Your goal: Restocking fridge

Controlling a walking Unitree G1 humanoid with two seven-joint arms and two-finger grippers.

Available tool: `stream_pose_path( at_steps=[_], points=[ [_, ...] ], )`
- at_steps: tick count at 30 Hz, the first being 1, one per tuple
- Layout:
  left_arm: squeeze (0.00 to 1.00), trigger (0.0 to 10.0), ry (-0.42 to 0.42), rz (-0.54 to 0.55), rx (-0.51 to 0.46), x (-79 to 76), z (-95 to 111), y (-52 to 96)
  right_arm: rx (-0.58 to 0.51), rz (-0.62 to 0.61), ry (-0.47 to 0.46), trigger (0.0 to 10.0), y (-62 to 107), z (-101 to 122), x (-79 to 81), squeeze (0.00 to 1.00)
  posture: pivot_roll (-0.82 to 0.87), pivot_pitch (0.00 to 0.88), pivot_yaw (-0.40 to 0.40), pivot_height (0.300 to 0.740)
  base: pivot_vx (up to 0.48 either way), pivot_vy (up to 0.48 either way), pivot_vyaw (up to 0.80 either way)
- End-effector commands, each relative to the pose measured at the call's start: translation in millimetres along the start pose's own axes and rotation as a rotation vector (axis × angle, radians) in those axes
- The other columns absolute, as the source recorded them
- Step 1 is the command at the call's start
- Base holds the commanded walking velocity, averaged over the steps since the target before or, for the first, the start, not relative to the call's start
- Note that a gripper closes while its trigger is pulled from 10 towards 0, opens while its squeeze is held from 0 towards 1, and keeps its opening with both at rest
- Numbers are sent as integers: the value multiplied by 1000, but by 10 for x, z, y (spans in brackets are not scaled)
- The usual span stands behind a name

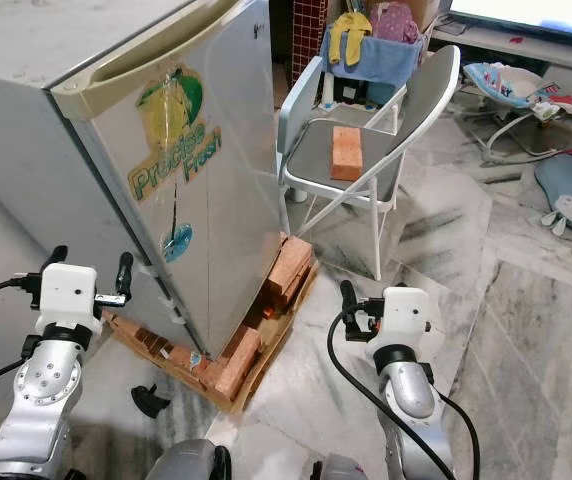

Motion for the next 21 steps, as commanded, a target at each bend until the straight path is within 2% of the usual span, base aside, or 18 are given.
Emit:
stream_pose_path(
  at_steps=[1,3,7,9,13,16,19,21],
  points=[
    [0,10000,-3,-13,4,19,0,-33,-26,51,6,10000,-46,138,116,0,143,28,15,740,0,0,0],
    [0,10000,-6,-11,4,44,16,-52,-26,60,3,10000,-83,163,133,0,149,35,11,740,0,345,-569],
    [0,10000,7,-3,18,87,-19,-52,-39,53,17,10000,-109,167,108,0,161,41,10,740,0,480,0],
    [0,10000,18,-1,-10,61,80,-40,-23,15,-4,10000,-161,119,42,0,160,61,-8,740,0,472,0],
    [0,10000,39,20,-12,10,105,-26,-62,62,25,10000,-233,252,151,0,149,73,-5,740,0,418,0],
    [0,10000,51,-7,-35,-104,167,-19,-60,45,26,10000,-277,275,112,0,152,80,-25,740,0,0,0],
    [0,10000,34,-9,-74,-106,252,-35,-51,60,18,10000,-285,278,165,0,151,93,-36,740,0,0,0],
    [0,10000,54,22,-116,-46,356,-65,-42,88,25,10000,-274,248,229,0,152,96,-42,740,0,0,-288]
  ],
)
Point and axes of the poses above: a point about 5 cm out from each wrist's last joint towards the gripper, its own y axis pointing back from the gripper into the wrist, its own z axis along the axis of the wrist's last joint, x = y × z, the point moved 4 cm from there along -y, pointing out of the wrist towards the gripper, and after that the axes turned 7 degrees about -y, right-handed, at the moved point
